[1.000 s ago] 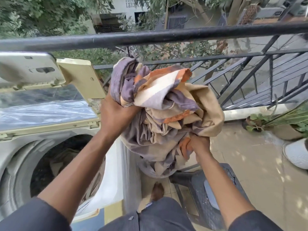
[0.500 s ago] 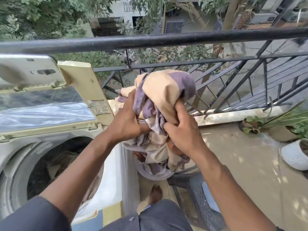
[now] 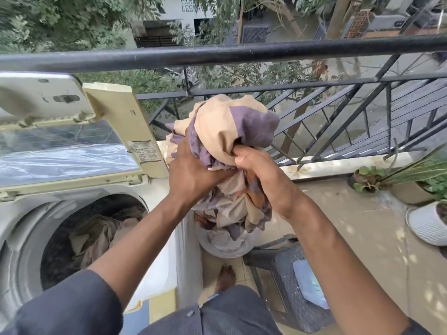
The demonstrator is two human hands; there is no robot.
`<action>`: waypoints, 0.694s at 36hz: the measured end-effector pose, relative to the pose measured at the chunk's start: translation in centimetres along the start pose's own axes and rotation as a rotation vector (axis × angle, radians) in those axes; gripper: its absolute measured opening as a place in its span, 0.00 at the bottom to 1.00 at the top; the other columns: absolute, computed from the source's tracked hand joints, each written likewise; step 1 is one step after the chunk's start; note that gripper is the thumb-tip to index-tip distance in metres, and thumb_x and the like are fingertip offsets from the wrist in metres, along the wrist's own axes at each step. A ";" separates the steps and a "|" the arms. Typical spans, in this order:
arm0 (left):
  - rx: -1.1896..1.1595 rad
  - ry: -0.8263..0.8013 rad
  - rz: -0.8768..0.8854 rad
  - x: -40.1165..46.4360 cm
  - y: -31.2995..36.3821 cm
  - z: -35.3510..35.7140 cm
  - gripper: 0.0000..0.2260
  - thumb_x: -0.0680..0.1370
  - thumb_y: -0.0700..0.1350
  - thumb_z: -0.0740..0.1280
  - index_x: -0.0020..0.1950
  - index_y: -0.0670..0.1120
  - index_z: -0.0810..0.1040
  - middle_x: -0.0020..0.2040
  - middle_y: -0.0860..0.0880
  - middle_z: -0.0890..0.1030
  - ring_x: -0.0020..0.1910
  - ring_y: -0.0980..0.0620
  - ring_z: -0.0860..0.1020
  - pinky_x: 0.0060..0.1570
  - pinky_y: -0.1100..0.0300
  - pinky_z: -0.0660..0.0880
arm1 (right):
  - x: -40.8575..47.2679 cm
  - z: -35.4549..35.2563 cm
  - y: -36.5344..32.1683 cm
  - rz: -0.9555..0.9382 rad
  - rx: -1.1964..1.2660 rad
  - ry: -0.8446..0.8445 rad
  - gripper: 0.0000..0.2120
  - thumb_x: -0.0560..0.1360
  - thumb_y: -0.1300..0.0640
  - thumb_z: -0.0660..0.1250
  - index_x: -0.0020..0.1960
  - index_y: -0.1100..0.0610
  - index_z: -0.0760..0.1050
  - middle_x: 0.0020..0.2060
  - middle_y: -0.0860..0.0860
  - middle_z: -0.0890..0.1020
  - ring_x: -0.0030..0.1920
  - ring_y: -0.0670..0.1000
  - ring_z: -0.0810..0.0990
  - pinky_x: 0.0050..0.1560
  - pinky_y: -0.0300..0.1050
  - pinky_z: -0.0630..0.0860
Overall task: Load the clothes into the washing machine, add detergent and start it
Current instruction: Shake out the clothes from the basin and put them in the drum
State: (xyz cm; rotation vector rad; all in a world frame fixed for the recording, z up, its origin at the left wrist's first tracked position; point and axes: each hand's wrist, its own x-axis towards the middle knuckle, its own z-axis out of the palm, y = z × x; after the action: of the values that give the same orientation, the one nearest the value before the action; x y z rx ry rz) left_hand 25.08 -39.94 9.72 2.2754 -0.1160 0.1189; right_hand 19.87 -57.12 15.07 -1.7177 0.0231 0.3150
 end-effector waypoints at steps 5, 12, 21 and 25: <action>-0.163 0.137 -0.034 -0.2 0.5 -0.2 0.36 0.63 0.64 0.81 0.67 0.51 0.81 0.58 0.52 0.87 0.59 0.48 0.84 0.56 0.50 0.81 | -0.4 -0.7 -0.5 -0.037 0.271 0.027 0.19 0.79 0.46 0.67 0.61 0.59 0.82 0.56 0.55 0.87 0.61 0.54 0.84 0.64 0.52 0.79; -0.195 0.221 -0.056 1.1 1.5 -1.1 0.30 0.64 0.55 0.86 0.64 0.51 0.84 0.57 0.54 0.87 0.59 0.52 0.85 0.56 0.52 0.81 | 0.0 -2.0 3.4 -0.226 0.205 0.458 0.10 0.82 0.69 0.64 0.57 0.61 0.83 0.49 0.54 0.88 0.51 0.54 0.87 0.53 0.48 0.84; -0.288 0.232 -0.047 2.2 4.4 -3.9 0.29 0.65 0.59 0.85 0.63 0.53 0.84 0.54 0.61 0.87 0.54 0.68 0.83 0.53 0.64 0.80 | -0.6 -4.2 22.8 0.678 -0.641 0.274 0.60 0.65 0.56 0.76 0.82 0.41 0.37 0.71 0.62 0.68 0.68 0.67 0.73 0.64 0.61 0.76; -0.325 0.240 -0.035 2.4 5.6 -4.6 0.29 0.65 0.60 0.85 0.63 0.55 0.84 0.55 0.61 0.87 0.57 0.65 0.83 0.57 0.59 0.81 | -0.2 -2.1 26.5 0.890 -0.799 0.004 0.72 0.64 0.41 0.82 0.81 0.45 0.26 0.82 0.60 0.46 0.81 0.68 0.54 0.74 0.64 0.67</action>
State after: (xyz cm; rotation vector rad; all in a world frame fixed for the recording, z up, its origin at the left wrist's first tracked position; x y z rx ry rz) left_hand 26.58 -40.20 17.22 1.9216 0.0295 0.3295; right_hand 14.98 -63.79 -10.15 -2.4192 0.7692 1.0844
